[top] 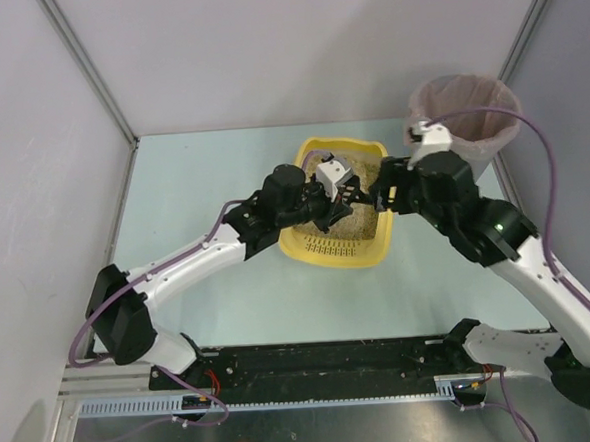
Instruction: Clean the litter box
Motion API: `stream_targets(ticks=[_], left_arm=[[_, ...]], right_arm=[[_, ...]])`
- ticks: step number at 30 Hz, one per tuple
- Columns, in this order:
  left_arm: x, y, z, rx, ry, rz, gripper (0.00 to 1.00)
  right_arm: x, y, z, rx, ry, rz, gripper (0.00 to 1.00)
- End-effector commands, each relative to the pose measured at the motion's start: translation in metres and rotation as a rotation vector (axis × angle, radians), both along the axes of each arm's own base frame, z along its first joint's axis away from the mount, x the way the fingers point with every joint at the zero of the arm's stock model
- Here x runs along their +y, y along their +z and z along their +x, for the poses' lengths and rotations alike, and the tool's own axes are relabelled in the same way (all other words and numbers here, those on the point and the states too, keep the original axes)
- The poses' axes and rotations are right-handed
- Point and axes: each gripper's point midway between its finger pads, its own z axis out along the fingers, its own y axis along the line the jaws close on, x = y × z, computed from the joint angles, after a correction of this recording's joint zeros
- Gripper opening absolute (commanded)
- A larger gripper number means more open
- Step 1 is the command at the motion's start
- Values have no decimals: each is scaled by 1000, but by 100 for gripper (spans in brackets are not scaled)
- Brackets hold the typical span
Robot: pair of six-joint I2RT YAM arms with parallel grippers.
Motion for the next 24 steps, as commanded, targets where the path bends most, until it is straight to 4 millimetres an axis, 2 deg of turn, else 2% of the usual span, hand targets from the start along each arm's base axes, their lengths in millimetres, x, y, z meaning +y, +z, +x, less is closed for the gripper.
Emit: stream_targets(ticks=[1,5,7,12,14,16,18,24], left_arm=[[0,17,16,55,117,-59,0],[-2,15,17,69,121,-61,0],[-2,13,19,81,136,-62,0],[-8,25,8,49,41,-77,0],[-11,31,-3,45,-53,-85,0],[-7,26,-3,76,-75,-80,0],[-2,27,-4,107,-101,-91,0],[7,28,-10,133,-138,-92,0]], right_arm=[[-12,38,0,-91,-159,316,72],[-30,44,-6,-135,-217,383,67],[-34,37,-5,-120,-240,379,66],[-15,18,-6,-110,-72,223,71],[-7,17,-11,-127,29,167,70],[2,20,-18,-137,121,155,69],[4,20,-22,-146,161,129,68],[-1,1,-21,-113,172,24,68]])
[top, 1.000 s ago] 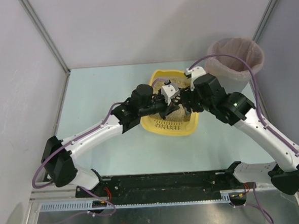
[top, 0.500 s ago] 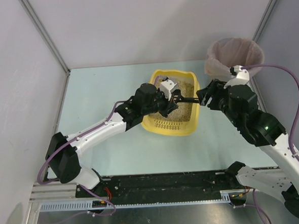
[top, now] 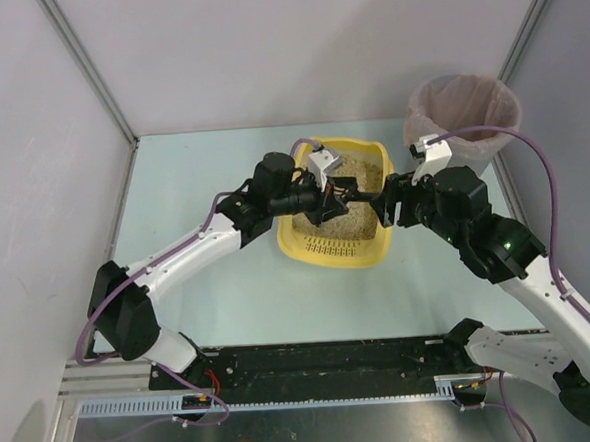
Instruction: Clean the litter box
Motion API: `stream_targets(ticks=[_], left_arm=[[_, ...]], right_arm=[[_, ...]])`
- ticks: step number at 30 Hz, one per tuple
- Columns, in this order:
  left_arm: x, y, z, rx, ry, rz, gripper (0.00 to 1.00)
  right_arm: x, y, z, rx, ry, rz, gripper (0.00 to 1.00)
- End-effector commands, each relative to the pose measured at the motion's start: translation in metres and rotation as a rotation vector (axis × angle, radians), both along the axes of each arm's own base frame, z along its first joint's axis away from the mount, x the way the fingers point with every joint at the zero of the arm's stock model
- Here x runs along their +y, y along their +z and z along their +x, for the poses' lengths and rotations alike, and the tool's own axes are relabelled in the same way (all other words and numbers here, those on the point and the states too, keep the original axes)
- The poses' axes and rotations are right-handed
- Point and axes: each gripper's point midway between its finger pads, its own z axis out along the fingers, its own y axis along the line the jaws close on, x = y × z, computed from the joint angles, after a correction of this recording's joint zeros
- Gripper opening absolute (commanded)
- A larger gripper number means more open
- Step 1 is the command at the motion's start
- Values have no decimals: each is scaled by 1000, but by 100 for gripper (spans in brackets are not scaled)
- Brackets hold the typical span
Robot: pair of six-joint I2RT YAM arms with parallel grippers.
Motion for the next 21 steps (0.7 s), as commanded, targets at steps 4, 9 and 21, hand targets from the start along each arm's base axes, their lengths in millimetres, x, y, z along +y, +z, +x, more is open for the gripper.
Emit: stream_targets(ticks=[4,9,21], left_arm=[[-1,33,-18,-1,-107,-72,0],[0,30,-20,13,-109,-63,0],[2,40,-21,-24,-124,-72,44]], right_arm=[[14,1,1,-58,111,-100,57],[23,-4,4,-67,136,-137,54],[21,-3,11,-78,83,-143,0]])
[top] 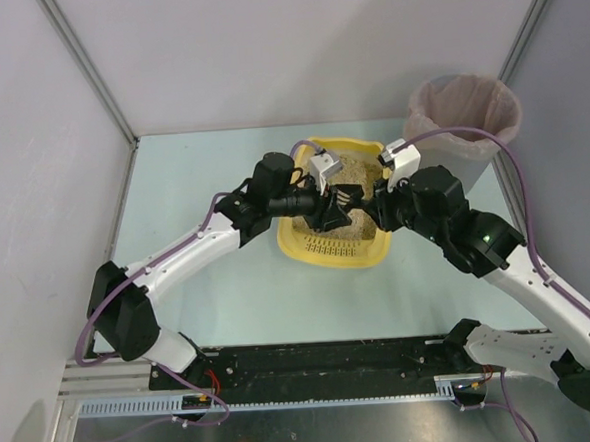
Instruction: Clean the litter box
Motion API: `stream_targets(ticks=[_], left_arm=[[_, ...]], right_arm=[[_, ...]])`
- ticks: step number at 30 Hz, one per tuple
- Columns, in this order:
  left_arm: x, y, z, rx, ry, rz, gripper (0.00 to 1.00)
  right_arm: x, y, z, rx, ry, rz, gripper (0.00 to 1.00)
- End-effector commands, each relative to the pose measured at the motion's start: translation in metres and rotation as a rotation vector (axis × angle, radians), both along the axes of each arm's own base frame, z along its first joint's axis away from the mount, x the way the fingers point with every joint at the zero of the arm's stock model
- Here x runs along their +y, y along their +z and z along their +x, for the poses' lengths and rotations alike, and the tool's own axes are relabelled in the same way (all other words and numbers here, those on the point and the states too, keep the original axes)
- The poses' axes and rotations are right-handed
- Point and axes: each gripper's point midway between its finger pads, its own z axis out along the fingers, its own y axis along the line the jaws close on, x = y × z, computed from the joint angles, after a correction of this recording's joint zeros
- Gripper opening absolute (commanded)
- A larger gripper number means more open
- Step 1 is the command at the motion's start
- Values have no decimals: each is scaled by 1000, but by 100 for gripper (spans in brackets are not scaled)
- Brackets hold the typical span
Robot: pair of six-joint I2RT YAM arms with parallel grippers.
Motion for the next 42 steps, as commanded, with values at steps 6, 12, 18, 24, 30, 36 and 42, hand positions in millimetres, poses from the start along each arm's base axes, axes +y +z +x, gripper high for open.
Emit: stream_targets(ticks=[6,12,18,24,30,36,42], left_arm=[[23,70,12,-203,65,-89,91],[85,62,64,-221,375,-30,96],[116,16,94,-58,485,7,94],[119,1,97,-29,483,33,88],[118,-7,94,0,465,40,84],[120,-5,91,-6,460,44,84],[123,-1,91,-25,466,50,84]], right_arm=[[-19,13,26,-77,-192,-12,0],[-7,16,51,-124,-250,2,0],[23,-13,96,-128,-250,-46,0],[44,-52,133,-71,-240,-87,0],[46,-84,162,-42,-311,-97,0],[47,-105,180,-57,-373,-117,0],[45,-128,190,-46,-453,-131,0]])
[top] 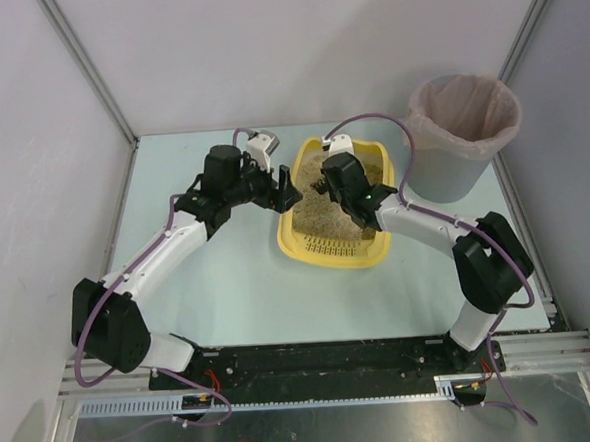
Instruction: Clean the litter box
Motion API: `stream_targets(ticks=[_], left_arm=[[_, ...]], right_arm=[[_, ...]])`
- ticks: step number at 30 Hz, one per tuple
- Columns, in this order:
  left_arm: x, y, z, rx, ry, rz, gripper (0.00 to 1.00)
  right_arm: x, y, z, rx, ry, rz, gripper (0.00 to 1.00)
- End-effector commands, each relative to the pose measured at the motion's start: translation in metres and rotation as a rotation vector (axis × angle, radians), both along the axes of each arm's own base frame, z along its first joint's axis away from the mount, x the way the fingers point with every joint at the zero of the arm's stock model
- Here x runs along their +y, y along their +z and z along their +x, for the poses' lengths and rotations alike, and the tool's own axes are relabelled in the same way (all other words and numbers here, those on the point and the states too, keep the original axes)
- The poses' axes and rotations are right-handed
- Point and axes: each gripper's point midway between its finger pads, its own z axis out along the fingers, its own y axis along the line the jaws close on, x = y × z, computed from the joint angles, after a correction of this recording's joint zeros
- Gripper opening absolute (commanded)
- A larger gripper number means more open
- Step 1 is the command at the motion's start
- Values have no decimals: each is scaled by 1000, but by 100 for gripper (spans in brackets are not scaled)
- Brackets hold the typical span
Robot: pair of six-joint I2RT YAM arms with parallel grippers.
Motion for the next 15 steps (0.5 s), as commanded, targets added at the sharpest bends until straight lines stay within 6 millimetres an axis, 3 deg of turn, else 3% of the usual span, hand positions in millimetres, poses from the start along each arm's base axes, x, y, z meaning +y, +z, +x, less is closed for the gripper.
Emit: stream_targets(ticks=[1,2,8,15], left_arm=[[2,17,-3,-34,-5,-20,84],[2,17,-3,-37,-5,-20,83],[4,20,-3,-47,0,-17,84],[4,20,-4,-48,-4,-16,83]], right_arm=[[-2,8,21,-70,-107,37,0],[2,12,25,-95,-110,60,0],[6,-6,31,-99,-145,44,0],[8,-18,27,-107,-201,27,0]])
